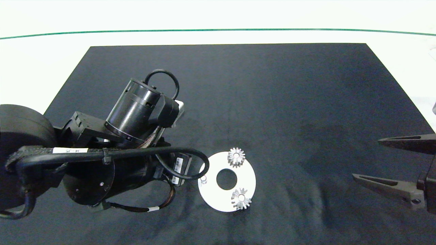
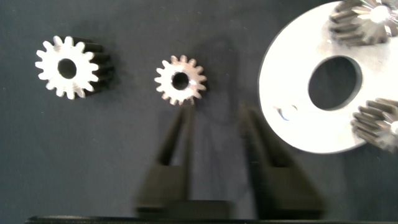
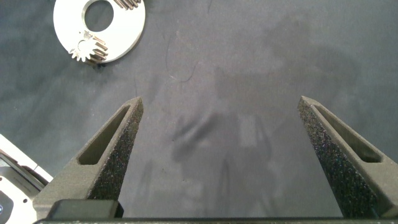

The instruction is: Remove an incorrectly installed larger gear and replace it with the correct smaller gear

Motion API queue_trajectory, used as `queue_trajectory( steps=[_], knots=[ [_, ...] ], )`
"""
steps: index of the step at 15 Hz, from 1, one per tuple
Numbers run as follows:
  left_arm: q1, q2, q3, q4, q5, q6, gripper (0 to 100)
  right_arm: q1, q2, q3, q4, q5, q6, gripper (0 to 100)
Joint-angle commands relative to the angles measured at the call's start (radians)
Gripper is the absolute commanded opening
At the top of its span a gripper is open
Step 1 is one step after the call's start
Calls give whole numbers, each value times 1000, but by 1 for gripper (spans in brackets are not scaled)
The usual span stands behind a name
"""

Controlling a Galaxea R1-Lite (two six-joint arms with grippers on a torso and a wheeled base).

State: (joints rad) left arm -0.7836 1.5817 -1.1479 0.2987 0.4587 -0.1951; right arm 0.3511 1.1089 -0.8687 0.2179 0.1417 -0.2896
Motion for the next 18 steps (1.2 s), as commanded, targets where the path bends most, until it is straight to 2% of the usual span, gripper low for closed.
queue_trajectory(
  steps=[1, 9, 12, 14, 18],
  knots=[
    [15, 31, -4, 2, 3, -1, 100, 0, 2, 0, 1, 1, -2, 100],
    [66, 104, -24, -1, -3, -3, 100, 16, 3, 7, 1, -1, -2, 100],
    [90, 152, -41, -20, -3, -26, 100, 16, 3, 7, 1, -1, -2, 100],
    [126, 155, -56, -18, -31, -24, 100, 16, 3, 7, 1, -1, -2, 100],
    [133, 164, -62, -15, -35, -24, 100, 28, 3, 8, 1, -2, -2, 100]
  ],
)
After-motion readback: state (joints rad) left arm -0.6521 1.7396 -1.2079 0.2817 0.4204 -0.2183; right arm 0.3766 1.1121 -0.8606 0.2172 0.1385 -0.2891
